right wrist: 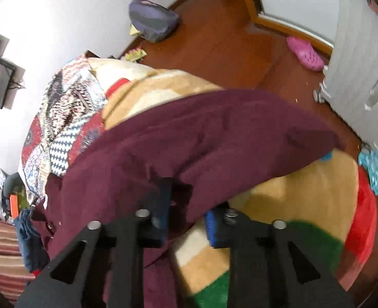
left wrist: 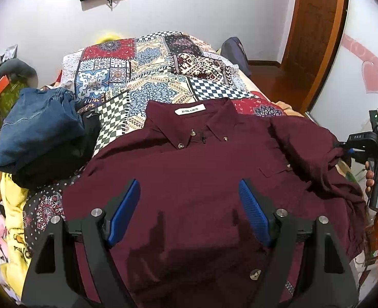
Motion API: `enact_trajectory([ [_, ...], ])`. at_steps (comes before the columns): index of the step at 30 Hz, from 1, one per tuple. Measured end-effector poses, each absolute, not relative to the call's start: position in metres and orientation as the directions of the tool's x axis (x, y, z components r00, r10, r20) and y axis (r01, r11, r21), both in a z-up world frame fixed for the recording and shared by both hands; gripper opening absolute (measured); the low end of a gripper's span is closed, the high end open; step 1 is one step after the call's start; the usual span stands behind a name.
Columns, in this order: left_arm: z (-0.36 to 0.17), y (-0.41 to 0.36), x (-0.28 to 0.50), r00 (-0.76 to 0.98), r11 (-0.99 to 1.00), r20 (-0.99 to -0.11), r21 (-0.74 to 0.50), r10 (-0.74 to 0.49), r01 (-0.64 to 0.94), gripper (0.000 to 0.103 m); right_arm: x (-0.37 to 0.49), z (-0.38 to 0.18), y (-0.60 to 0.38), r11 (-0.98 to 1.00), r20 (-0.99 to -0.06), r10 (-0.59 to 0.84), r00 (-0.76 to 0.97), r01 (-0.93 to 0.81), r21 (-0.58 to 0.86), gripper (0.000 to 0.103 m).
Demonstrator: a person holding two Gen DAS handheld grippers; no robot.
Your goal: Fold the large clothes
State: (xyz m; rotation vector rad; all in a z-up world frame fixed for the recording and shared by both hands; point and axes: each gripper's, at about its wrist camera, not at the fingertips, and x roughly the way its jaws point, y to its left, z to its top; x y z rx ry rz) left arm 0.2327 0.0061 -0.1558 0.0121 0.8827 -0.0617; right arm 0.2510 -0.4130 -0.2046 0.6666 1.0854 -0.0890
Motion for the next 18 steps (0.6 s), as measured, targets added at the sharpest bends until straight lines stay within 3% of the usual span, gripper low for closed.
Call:
enact_trajectory([
  [9, -0.134, 0.02, 0.218, 0.68, 0.999, -0.733, 0.004, -0.024, 0.039, 0.078, 0.239, -0.092, -0.363, 0.913, -0.703, 0.212, 0.679, 0.12, 0.391, 0.008],
  [18, -0.114, 0.051, 0.194, 0.728, 1.0, -0.686, -0.011, -0.003, -0.007, 0.078, 0.219, -0.001, -0.231, 0.877, -0.541, 0.467, 0.699, -0.29, 0.383, 0.007],
])
